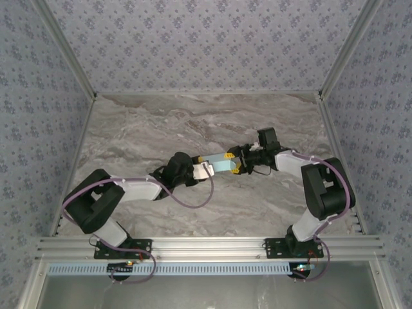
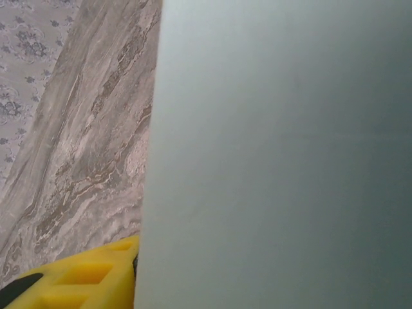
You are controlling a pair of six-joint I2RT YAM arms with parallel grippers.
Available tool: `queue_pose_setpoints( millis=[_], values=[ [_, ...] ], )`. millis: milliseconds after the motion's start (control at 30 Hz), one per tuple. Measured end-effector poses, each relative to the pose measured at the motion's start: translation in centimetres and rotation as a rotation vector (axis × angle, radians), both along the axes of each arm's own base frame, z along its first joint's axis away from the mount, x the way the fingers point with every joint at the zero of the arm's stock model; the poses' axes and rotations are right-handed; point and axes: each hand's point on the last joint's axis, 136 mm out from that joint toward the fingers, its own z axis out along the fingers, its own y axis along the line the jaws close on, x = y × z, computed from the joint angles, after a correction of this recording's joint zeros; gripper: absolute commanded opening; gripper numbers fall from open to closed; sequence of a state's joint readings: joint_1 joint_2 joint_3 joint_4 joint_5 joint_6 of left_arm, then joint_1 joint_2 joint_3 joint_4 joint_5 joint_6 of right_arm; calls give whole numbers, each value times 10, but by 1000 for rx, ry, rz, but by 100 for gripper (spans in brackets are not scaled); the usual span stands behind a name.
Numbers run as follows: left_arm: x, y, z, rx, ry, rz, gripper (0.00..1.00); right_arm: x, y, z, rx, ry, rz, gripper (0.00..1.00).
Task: Fold the paper box
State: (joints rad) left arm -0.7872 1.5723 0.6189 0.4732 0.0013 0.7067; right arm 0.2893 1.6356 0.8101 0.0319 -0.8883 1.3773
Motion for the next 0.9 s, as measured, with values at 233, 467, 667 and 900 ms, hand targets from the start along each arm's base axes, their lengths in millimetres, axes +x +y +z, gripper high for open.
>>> queue_pose_setpoints(
  millis=[233, 467, 667, 900],
  values=[
    [-3, -4, 6, -33, 61, -31, 40, -5, -4, 2, -25, -12, 4, 68],
    [-23, -16, 12, -28, 256, -100, 40, -15, -26, 13, -135, -115, 83, 73],
    [-36, -25, 27, 9, 349, -151, 42, -29, -45, 31, -230, -260, 164, 77],
    [-40, -7, 18, 127, 496, -119, 42, -24, -91, 48, -461, -693, 169, 81]
  ],
)
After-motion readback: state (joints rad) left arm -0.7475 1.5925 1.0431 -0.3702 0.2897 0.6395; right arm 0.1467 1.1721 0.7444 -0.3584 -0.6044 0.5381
